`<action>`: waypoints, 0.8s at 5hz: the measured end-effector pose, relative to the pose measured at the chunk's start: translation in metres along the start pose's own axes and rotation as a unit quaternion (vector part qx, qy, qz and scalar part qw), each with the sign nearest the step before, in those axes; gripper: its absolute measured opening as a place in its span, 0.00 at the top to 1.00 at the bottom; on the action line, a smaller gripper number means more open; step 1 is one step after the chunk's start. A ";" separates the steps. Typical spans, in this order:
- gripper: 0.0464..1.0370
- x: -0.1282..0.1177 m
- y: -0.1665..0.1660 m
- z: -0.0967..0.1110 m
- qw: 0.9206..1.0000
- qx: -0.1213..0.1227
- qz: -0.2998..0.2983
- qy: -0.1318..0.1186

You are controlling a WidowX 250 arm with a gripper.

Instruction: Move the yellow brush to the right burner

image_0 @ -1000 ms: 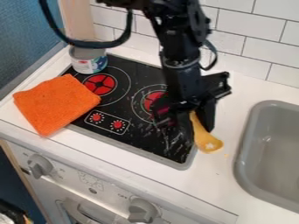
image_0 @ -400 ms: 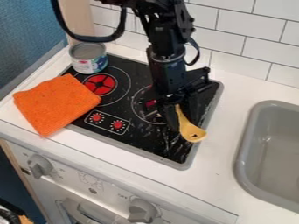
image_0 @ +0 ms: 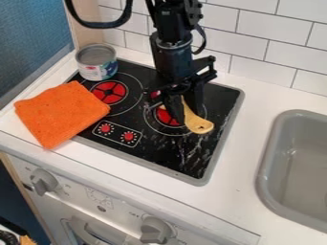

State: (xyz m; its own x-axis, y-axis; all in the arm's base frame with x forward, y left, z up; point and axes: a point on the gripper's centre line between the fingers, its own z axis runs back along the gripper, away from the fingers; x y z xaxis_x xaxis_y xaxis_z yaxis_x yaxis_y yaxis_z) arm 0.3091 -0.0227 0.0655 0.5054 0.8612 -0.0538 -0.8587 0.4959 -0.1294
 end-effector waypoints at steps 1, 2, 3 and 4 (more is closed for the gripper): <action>0.72 0.021 -0.002 -0.005 1.000 0.012 0.016 -0.010; 0.72 0.036 -0.004 -0.007 0.999 0.014 0.035 -0.016; 0.72 0.048 -0.008 -0.011 0.999 0.018 0.046 -0.017; 0.72 0.062 -0.015 -0.010 0.998 0.017 0.060 -0.027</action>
State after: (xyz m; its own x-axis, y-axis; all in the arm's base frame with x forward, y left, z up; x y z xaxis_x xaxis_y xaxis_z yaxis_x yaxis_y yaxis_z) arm 0.3543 0.0225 0.0544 0.3935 0.9192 -0.0124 -0.9159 0.3909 -0.0910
